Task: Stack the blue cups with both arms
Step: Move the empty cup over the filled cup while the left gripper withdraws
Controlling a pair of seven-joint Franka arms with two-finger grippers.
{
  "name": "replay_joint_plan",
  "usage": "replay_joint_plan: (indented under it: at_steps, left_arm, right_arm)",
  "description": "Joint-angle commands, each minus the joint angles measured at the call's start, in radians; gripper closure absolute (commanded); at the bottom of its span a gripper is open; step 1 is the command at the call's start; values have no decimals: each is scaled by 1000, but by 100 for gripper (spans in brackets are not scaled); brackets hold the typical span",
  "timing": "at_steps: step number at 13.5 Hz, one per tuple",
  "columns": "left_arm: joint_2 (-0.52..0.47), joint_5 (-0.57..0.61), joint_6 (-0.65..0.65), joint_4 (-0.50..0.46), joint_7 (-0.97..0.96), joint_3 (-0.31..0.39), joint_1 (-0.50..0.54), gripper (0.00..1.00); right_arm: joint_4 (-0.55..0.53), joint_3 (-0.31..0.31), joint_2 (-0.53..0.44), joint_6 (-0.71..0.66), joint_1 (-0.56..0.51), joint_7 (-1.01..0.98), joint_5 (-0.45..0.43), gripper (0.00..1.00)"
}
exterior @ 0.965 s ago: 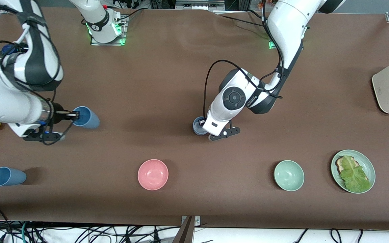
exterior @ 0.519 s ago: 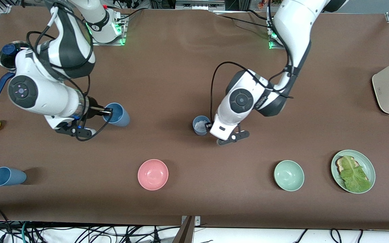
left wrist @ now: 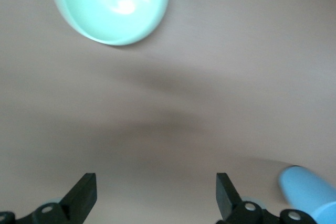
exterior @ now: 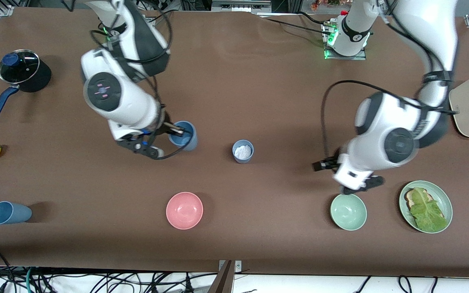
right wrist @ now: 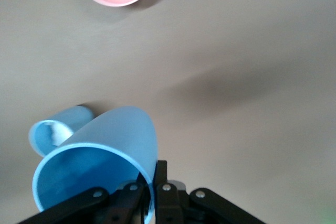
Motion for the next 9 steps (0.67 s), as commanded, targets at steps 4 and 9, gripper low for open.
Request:
replay_joint_plan:
  at_steps: [4, 9]
  left_arm:
    - [-40, 77, -45, -9, 212, 5, 233, 0]
    - [-49, 96, -125, 86, 326, 10, 326, 0]
  right_arm:
    - [103, -15, 134, 167, 185, 332, -68, 100]
    - [143, -15, 185, 178, 219, 400, -103, 100]
